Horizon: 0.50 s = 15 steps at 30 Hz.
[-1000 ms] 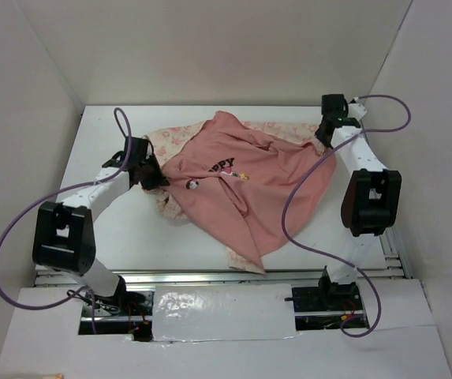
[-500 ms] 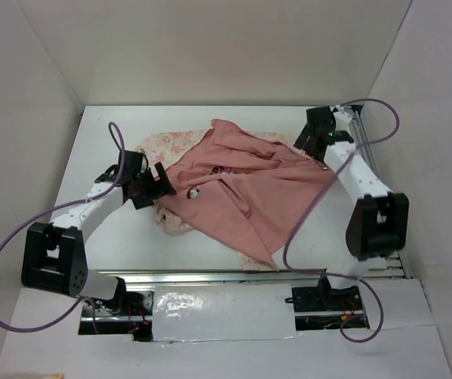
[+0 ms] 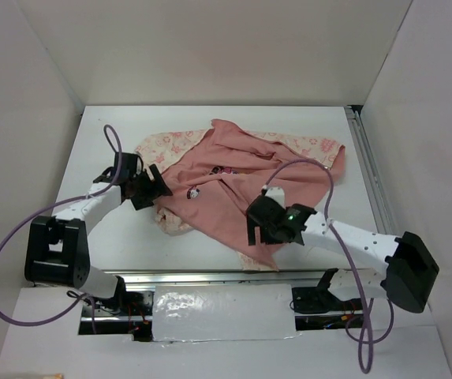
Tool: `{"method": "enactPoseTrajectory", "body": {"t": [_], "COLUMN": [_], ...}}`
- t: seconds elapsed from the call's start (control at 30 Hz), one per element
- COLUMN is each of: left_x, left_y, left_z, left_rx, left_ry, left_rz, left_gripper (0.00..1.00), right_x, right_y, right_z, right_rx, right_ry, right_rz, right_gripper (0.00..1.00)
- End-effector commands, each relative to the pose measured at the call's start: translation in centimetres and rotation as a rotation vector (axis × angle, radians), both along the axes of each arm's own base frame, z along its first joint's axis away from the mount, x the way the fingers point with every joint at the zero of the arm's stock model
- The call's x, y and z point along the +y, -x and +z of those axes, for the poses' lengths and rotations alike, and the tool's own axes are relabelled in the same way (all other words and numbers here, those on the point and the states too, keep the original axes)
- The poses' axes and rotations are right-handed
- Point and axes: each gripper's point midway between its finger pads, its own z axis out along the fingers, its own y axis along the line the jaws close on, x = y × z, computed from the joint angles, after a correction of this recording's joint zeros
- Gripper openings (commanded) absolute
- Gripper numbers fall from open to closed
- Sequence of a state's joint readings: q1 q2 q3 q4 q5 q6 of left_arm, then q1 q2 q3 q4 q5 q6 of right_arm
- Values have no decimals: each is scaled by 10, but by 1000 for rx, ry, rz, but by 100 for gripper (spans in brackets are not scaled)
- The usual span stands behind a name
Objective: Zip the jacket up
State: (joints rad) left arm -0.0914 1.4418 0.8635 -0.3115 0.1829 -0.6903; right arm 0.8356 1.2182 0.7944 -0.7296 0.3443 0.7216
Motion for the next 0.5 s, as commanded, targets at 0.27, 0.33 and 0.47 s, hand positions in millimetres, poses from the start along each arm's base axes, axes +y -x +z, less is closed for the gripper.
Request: {"method": "enactPoseTrajectory", "body": {"t": [0.27, 0.33, 0.47], "left_x": [-6, -2, 6], "left_y": [-42, -46, -47], "left_z": [24, 33, 58], "left_rx": [-100, -120, -186], "left_ry": [23, 3, -11], "left_rz": [-26, -6, 8], "left_gripper": [0, 0, 0], "right_x": [15, 11, 13], "right_y": [95, 93, 70], "right_z": [-50, -56, -47], "right_rx": [193, 202, 152], "right_ry": [198, 220, 225], "right_rz": [272, 263, 207], "right_gripper": [100, 99, 63]}}
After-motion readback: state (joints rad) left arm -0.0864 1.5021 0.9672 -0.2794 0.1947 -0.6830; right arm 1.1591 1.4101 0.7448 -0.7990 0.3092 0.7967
